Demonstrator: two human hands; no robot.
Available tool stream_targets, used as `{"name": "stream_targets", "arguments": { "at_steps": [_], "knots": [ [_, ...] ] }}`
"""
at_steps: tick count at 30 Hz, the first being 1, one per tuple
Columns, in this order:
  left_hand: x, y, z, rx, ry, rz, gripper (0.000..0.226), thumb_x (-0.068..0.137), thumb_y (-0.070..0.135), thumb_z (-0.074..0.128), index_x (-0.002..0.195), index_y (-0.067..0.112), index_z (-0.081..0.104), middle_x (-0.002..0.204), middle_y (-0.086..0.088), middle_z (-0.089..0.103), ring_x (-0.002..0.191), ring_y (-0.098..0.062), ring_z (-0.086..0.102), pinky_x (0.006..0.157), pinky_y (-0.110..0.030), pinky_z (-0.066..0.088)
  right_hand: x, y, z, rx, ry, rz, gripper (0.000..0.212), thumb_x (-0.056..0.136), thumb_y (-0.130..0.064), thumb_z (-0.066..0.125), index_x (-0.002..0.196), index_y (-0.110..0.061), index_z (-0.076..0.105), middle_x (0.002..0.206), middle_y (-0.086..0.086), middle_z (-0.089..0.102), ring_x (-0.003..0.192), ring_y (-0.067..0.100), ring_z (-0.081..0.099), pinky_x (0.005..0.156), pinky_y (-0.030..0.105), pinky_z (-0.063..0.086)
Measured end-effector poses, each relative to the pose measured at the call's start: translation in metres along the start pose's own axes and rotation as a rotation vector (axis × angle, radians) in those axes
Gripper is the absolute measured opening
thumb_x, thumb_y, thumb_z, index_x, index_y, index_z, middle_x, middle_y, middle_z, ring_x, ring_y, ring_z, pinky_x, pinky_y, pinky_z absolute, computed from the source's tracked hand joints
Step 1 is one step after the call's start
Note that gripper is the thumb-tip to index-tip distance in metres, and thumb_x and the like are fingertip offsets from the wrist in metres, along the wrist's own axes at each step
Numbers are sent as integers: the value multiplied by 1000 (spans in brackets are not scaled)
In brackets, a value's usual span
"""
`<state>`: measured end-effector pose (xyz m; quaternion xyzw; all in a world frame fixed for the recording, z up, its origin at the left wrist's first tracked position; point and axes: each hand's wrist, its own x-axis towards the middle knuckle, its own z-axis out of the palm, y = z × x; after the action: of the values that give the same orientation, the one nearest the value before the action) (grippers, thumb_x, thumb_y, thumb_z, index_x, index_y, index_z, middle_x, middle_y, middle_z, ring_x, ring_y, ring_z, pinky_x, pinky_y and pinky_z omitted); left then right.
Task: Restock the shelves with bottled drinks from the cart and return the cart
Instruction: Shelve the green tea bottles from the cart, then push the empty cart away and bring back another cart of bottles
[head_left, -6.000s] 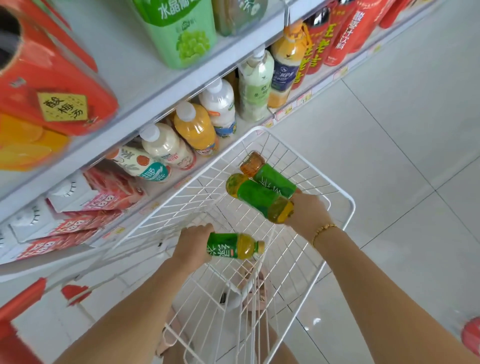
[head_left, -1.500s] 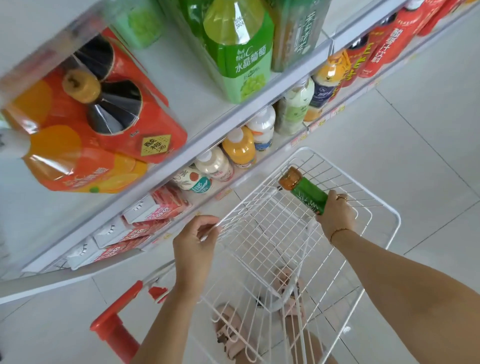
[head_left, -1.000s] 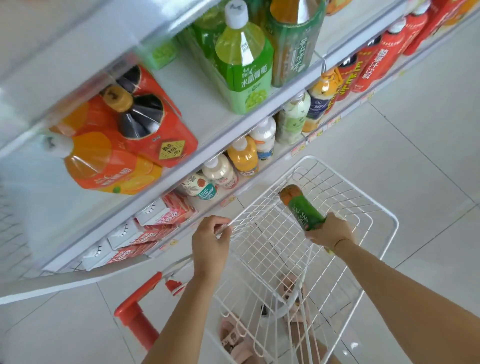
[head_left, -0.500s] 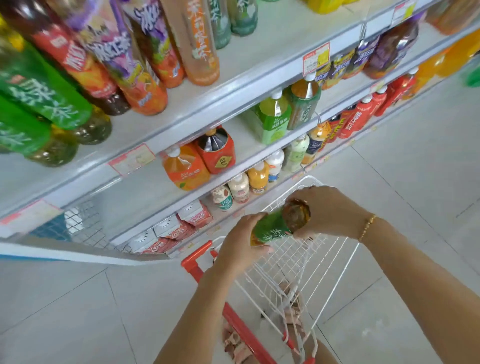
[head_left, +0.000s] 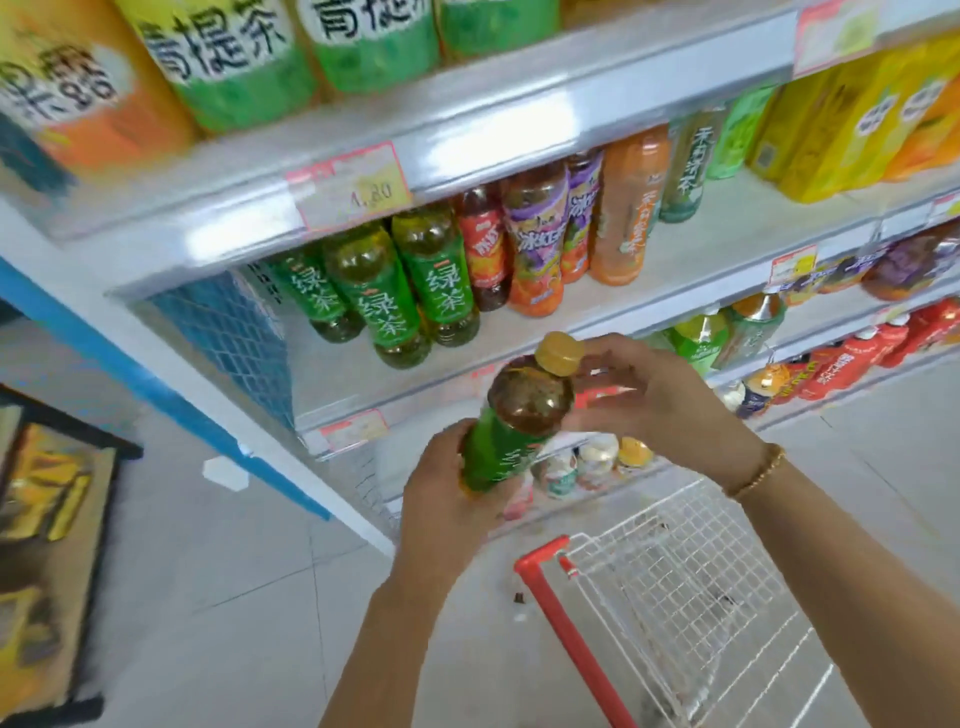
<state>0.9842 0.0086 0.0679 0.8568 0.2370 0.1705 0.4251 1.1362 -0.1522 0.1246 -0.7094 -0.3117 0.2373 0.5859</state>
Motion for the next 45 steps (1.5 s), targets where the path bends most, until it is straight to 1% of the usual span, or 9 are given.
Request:
{"name": "stream_targets", "arguments": {
  "at_steps": [3,6,9,13,22,32,38,42,45],
  "knots": [
    [18,-11,-30,-83,225,-50,56,66,15,83,115,22,55,106,6,62,92,-6,58,78,-6,45,42,23,23,-253,166,1,38,79,-32,70,114,-20,61,115,1,63,109,15,58,93,30,49],
    [40,-29,-52,-60,389,-48,59,66,17,82,118,21,54,110,3,54,100,-15,55,86,-28,51,79,54,40,-616,181,-27,53,87,-36,62,134,-16,49,134,8,50,127,23,42,104,35,39],
    [58,-36,-61,-135,441,-70,56,68,27,81,115,35,51,113,6,52,101,-12,57,82,-23,48,92,72,52,-790,224,-5,48,89,-25,61,133,-11,50,135,12,48,129,33,32,110,39,30],
    [69,-35,-68,-366,511,-119,58,72,11,79,122,16,49,107,7,60,92,2,62,78,-13,49,93,74,56,-810,336,-76,38,88,-14,60,126,-8,57,129,12,56,123,33,39,105,36,35],
    [109,-51,-81,-246,500,-140,53,75,18,78,122,16,53,114,1,63,101,-11,62,89,-29,53,91,81,62,-847,299,-6,51,90,-18,57,139,-15,44,145,6,40,135,30,29,105,38,37],
    [125,-54,-87,-302,484,-205,56,74,14,78,122,6,52,111,-2,64,93,-3,61,70,-5,50,91,79,64,-844,250,50,58,92,-24,56,145,-20,33,151,1,29,140,24,17,111,33,27],
    [117,-57,-86,-209,443,-155,48,80,17,72,125,13,55,114,2,67,102,-6,63,90,-23,51,91,79,63,-866,210,77,63,91,-26,57,147,-22,28,153,-2,24,142,23,12,114,33,22],
    [102,-47,-78,-122,388,-131,54,85,13,67,135,16,46,114,17,59,94,17,53,89,-9,41,89,76,61,-865,192,83,68,89,-33,58,147,-22,26,154,-3,22,142,21,11,112,31,24],
    [70,-39,-62,-144,362,-117,50,87,13,64,134,14,47,121,12,58,108,4,53,96,-16,41,88,72,56,-928,157,92,70,88,-40,58,148,-25,24,154,-6,22,142,18,11,104,33,37]
  ]
}}
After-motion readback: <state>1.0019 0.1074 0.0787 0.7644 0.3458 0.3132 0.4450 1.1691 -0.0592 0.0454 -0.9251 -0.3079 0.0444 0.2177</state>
